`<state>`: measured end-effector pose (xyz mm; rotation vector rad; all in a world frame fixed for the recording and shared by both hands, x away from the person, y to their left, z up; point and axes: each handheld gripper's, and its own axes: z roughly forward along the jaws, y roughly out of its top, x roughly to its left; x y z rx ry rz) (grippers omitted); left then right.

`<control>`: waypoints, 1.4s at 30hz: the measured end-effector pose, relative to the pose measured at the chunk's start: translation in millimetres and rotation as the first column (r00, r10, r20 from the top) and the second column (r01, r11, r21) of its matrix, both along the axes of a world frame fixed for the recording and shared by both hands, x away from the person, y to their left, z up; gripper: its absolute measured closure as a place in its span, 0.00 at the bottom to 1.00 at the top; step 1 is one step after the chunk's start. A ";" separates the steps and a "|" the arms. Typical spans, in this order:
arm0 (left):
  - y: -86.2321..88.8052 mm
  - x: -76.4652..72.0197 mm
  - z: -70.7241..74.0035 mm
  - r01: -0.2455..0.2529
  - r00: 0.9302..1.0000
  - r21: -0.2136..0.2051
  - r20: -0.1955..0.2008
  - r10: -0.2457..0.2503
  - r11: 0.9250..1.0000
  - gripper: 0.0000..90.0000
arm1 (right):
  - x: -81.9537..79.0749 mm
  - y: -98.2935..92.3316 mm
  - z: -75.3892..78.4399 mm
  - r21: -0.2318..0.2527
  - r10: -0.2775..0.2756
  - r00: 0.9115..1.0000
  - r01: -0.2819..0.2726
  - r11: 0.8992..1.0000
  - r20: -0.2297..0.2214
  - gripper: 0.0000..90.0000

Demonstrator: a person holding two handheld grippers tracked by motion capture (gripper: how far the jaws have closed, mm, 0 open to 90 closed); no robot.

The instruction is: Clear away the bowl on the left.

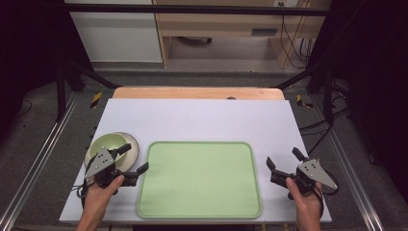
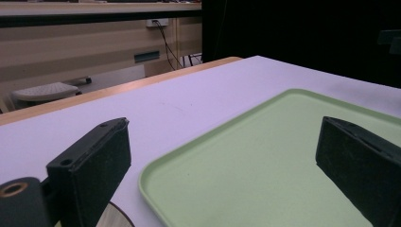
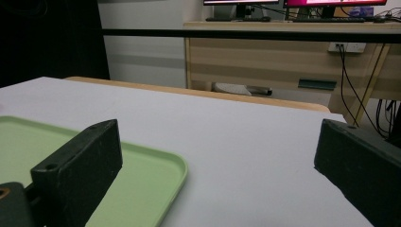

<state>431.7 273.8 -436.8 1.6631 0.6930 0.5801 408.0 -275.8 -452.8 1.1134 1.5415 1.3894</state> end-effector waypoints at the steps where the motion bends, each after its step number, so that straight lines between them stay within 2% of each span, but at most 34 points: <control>1: 0.4 -0.2 0.8 -0.002 1.000 -0.001 0.002 0.002 1.000 0.04 | 0.0 0.0 0.0 -0.002 -0.001 1.000 0.001 1.000 0.001 0.02; 8: 6.6 -0.6 6.6 -0.029 1.000 -0.006 0.009 0.029 1.000 0.04 | 0.0 0.7 0.2 -0.004 0.001 1.000 -0.001 1.000 0.001 0.02; 9: 9.6 -0.6 8.3 -0.043 0.999 -0.018 0.015 0.043 0.999 0.04 | 0.1 0.9 0.1 -0.004 0.003 1.000 -0.003 1.000 0.001 0.02; 17: 23.7 -0.6 16.3 -0.089 0.996 -0.031 0.022 0.090 0.996 0.04 | 0.3 2.6 0.1 -0.008 0.010 1.000 -0.010 1.000 0.000 0.02; 22: 33.6 -1.2 21.9 -0.132 0.991 -0.027 0.032 0.133 0.991 0.04 | 1.0 3.2 -0.4 -0.014 0.012 1.000 -0.012 1.000 0.003 0.02; 27: 44.8 -2.0 25.9 -0.179 0.982 -0.018 0.049 0.180 0.984 0.04 | 1.2 4.5 -0.7 -0.016 0.008 1.000 -0.008 1.000 -0.002 0.02; 33: 61.5 -1.7 27.5 -0.265 0.963 -0.021 0.049 0.266 0.964 0.04 | 1.4 5.7 -1.0 -0.024 0.004 1.000 -0.004 1.000 -0.009 0.03; 34: 61.5 -1.7 27.5 -0.265 0.963 -0.021 0.049 0.266 0.964 0.04 | 1.4 5.7 -1.0 -0.024 0.004 1.000 -0.004 1.000 -0.009 0.03; 35: 67.1 -1.3 27.5 -0.287 0.957 -0.018 0.041 0.287 0.958 0.04 | 1.5 6.5 -1.2 -0.023 0.004 1.000 -0.004 1.000 -0.009 0.03; 36: 68.6 -0.9 27.5 -0.297 0.954 -0.025 0.039 0.297 0.955 0.04 | 1.7 6.2 -1.5 -0.031 0.007 1.000 -0.008 0.999 -0.006 0.03; 39: 76.3 -0.2 27.7 -0.330 0.943 -0.007 0.036 0.330 0.944 0.04 | 1.9 7.8 -1.6 -0.030 0.006 1.000 -0.007 1.000 -0.009 0.03; 42: 82.1 1.3 25.6 -0.368 0.929 -0.006 0.020 0.368 0.930 0.04 | 1.8 9.0 -1.7 -0.033 0.008 1.000 -0.009 0.999 -0.014 0.03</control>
